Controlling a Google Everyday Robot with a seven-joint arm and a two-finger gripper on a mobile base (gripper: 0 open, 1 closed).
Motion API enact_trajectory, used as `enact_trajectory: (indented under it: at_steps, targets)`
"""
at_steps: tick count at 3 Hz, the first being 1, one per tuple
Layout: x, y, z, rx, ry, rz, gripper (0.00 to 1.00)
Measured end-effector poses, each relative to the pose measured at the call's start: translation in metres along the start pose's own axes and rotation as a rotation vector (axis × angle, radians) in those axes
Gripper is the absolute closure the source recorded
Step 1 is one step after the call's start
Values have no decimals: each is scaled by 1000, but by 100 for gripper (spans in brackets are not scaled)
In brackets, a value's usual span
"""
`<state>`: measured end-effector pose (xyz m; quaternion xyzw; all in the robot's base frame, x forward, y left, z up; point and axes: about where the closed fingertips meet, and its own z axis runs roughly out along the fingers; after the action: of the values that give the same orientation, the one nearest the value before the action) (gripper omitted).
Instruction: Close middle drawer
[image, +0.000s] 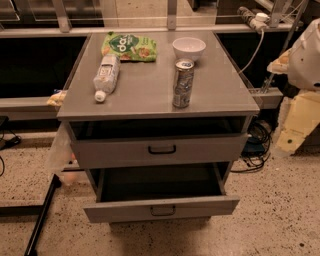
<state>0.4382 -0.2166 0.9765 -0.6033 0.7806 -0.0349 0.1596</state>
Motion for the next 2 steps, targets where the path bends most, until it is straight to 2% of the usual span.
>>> enact_trajectory:
  at_steps: [1, 2]
  targets:
    - [0, 0, 0, 0, 0, 0, 0]
    - [0, 0, 0, 0, 0, 0, 19]
